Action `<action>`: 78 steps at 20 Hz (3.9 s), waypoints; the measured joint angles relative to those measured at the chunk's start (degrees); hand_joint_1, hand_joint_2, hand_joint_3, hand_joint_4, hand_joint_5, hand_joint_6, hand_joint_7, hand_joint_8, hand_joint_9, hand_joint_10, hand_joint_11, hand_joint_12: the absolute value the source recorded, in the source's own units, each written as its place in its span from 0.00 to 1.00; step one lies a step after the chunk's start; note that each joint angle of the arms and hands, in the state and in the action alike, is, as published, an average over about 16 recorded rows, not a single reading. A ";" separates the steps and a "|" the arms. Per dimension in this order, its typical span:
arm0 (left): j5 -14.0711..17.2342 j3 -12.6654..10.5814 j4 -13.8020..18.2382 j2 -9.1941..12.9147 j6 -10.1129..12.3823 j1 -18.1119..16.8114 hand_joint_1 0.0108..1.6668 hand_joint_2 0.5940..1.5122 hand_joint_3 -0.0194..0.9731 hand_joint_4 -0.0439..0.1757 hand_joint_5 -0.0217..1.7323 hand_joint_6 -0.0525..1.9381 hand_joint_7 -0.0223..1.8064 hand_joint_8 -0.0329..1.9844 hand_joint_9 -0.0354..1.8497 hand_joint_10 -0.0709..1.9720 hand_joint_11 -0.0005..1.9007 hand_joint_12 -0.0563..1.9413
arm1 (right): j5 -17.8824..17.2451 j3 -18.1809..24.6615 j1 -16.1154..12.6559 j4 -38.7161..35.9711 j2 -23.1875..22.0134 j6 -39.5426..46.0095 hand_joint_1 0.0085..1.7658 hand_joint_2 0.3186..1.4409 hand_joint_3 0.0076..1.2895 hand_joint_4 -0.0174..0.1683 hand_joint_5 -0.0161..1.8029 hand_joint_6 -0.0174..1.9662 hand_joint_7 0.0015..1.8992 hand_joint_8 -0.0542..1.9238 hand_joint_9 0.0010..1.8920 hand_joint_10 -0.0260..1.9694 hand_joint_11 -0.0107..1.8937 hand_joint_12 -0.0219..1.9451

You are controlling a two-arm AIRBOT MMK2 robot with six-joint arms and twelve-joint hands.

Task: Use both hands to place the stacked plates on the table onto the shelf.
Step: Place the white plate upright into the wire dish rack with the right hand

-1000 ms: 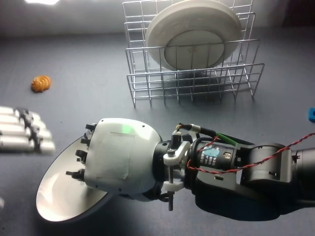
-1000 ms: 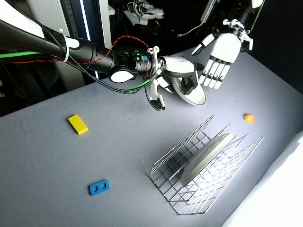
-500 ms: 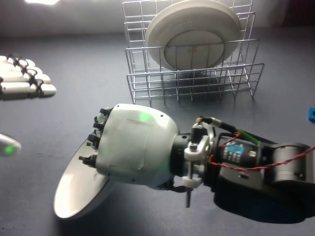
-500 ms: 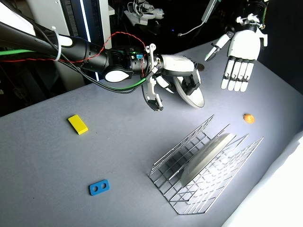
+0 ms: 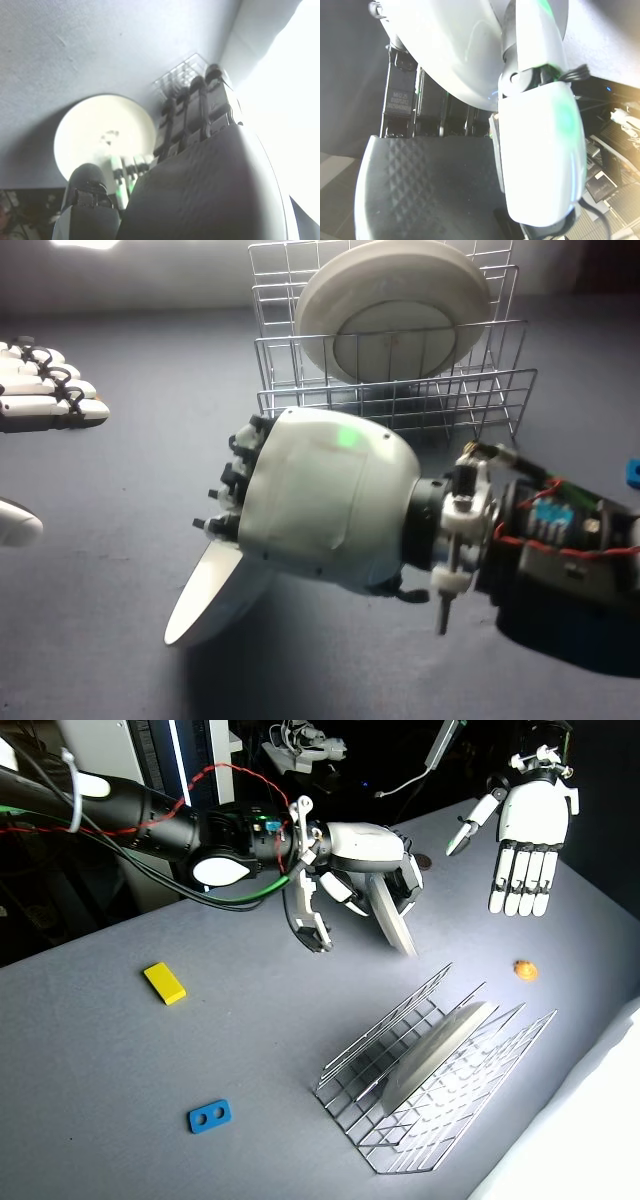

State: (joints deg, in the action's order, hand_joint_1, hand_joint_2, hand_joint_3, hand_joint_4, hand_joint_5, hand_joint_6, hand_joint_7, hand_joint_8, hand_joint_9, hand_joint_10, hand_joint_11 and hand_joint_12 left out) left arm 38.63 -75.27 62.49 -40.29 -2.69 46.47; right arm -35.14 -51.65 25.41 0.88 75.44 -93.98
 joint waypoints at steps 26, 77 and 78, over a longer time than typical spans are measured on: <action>3.41 0.28 7.91 0.59 0.92 -2.67 0.00 0.60 0.04 0.21 0.04 0.03 0.03 0.02 0.03 0.04 0.01 0.03 | 11.97 1.08 -18.09 21.32 -13.94 11.49 0.74 0.57 0.00 0.13 0.55 0.46 0.55 0.51 0.58 0.37 0.45 0.63; 39.68 6.23 24.64 7.01 3.60 -20.97 0.01 0.59 0.04 0.21 0.05 0.03 0.03 0.02 0.03 0.04 0.01 0.03 | 16.85 -14.67 -17.25 66.76 -5.38 -0.83 0.69 0.66 0.00 0.05 0.47 0.51 0.53 0.52 0.57 0.35 0.45 0.65; 39.19 6.37 24.48 7.00 3.48 -20.81 0.01 0.59 0.04 0.21 0.05 0.03 0.03 0.02 0.03 0.04 0.01 0.03 | 16.80 -14.73 -17.11 66.69 -5.33 -0.84 0.69 0.66 0.00 0.05 0.46 0.49 0.53 0.50 0.57 0.34 0.44 0.65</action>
State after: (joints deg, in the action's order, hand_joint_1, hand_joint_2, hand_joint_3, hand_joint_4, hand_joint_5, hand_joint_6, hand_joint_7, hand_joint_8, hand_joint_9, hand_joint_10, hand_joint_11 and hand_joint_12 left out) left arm 77.83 -68.90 86.97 -33.29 0.79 25.66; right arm -18.34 -66.39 8.30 67.57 70.11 -94.82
